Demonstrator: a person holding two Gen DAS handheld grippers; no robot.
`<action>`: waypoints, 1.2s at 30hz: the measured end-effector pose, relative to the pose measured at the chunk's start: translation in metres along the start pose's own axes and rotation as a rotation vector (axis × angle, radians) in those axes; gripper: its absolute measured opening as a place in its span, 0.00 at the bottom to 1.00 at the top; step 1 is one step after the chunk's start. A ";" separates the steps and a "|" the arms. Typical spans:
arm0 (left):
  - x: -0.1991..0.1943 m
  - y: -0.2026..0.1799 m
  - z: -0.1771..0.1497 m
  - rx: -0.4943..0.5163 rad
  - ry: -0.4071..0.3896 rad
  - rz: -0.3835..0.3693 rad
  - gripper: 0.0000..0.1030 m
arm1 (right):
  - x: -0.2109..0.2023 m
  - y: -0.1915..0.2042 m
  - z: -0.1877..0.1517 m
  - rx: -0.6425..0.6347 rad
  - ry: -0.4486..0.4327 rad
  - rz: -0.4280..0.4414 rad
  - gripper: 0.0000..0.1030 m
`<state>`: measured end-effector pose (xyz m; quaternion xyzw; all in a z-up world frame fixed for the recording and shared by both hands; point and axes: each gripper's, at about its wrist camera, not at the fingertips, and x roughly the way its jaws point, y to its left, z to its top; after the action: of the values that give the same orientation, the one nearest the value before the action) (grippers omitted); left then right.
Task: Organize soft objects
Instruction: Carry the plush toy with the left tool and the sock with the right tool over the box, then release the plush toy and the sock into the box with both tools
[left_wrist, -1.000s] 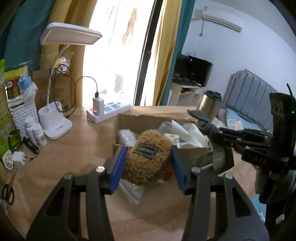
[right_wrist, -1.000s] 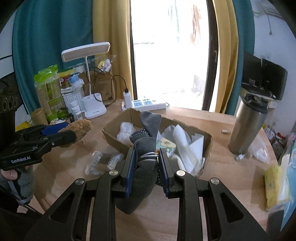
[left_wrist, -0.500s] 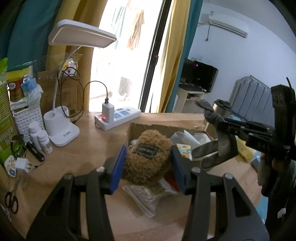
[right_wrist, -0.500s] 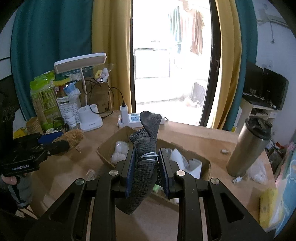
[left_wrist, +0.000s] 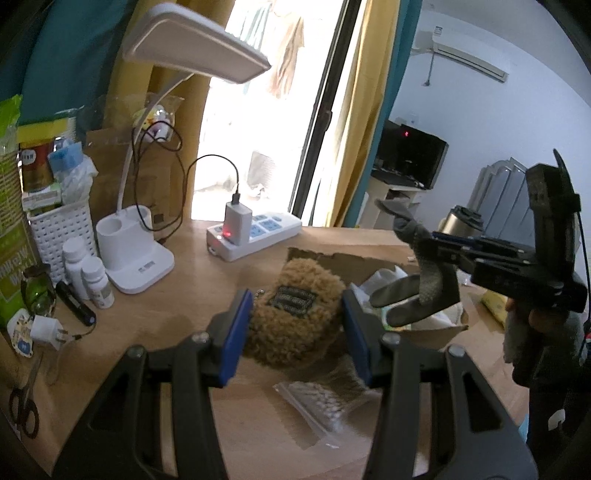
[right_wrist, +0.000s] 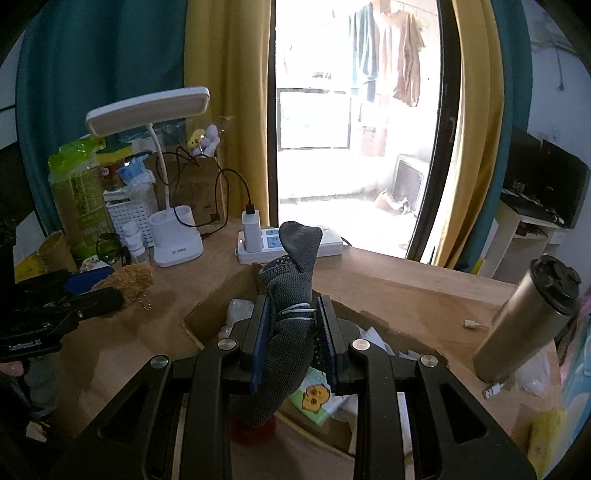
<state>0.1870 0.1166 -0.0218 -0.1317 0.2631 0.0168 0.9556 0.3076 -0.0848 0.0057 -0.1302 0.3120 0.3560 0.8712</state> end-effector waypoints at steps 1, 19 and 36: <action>0.002 0.003 0.000 -0.003 0.003 0.001 0.49 | 0.005 0.000 0.001 0.001 0.005 0.000 0.27; 0.027 0.011 0.002 -0.010 0.031 -0.001 0.49 | 0.078 0.008 -0.022 0.009 0.160 0.035 0.27; 0.025 -0.016 0.003 0.026 0.031 -0.013 0.49 | 0.076 0.004 -0.037 -0.008 0.254 0.140 0.34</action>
<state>0.2121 0.1011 -0.0284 -0.1211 0.2772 0.0053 0.9532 0.3303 -0.0579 -0.0710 -0.1556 0.4265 0.3980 0.7972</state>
